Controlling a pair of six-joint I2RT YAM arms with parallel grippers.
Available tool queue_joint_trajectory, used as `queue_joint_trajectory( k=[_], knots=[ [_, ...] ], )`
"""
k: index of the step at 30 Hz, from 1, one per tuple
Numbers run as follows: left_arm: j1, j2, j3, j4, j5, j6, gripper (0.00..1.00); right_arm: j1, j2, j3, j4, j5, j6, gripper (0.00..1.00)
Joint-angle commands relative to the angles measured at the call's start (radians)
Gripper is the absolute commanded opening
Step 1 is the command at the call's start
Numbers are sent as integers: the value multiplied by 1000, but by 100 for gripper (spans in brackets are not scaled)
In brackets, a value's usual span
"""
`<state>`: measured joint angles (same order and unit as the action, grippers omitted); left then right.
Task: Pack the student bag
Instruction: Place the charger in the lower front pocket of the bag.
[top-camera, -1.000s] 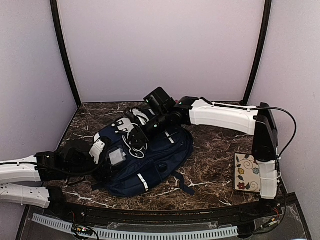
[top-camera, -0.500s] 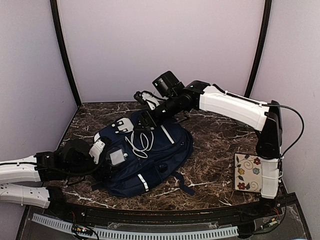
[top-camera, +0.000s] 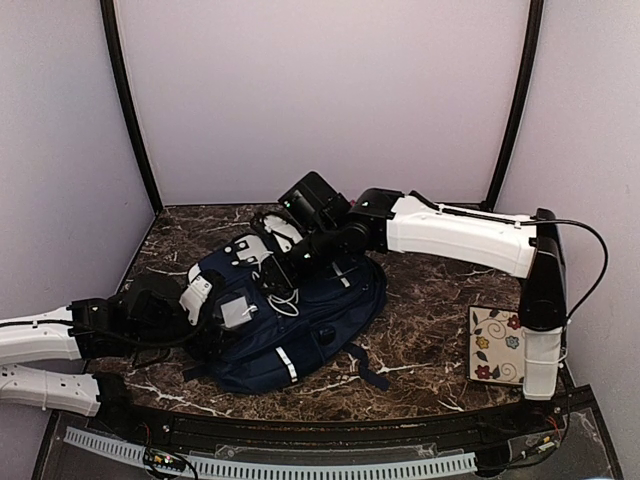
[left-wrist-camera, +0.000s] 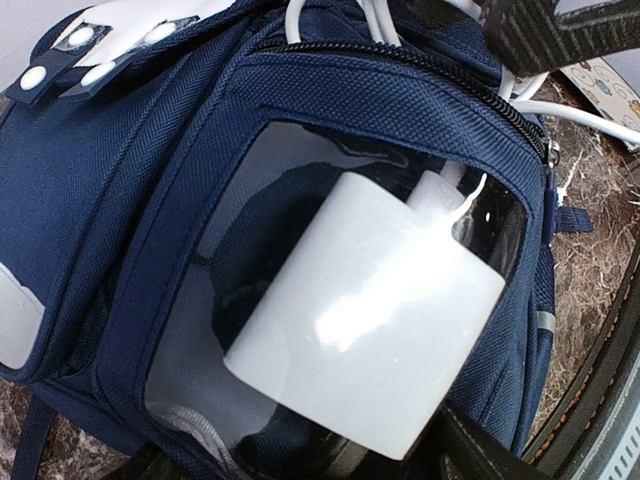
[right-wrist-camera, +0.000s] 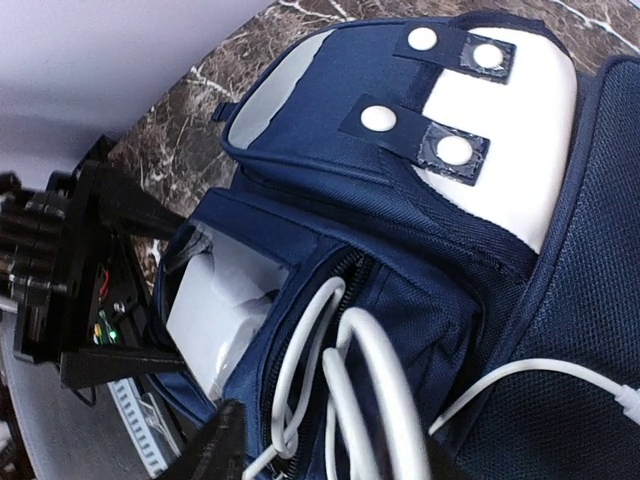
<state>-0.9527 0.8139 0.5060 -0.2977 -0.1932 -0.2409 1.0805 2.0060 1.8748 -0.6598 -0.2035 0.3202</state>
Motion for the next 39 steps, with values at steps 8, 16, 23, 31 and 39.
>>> queue_joint_trajectory(
  k=[8,16,23,31,39],
  knots=[
    [5,20,190,43,81,140,57,-55,-13,-121,158,-98,62,0],
    [59,207,376,41,370,397,56,-158,22,-290,378,-438,123,0],
    [284,349,524,-55,850,431,80,-168,49,-322,475,-552,134,0],
    [281,243,467,3,704,436,86,-169,64,-316,555,-660,132,0],
    [282,292,536,-5,634,449,82,-143,152,-211,679,-823,159,0]
  ],
)
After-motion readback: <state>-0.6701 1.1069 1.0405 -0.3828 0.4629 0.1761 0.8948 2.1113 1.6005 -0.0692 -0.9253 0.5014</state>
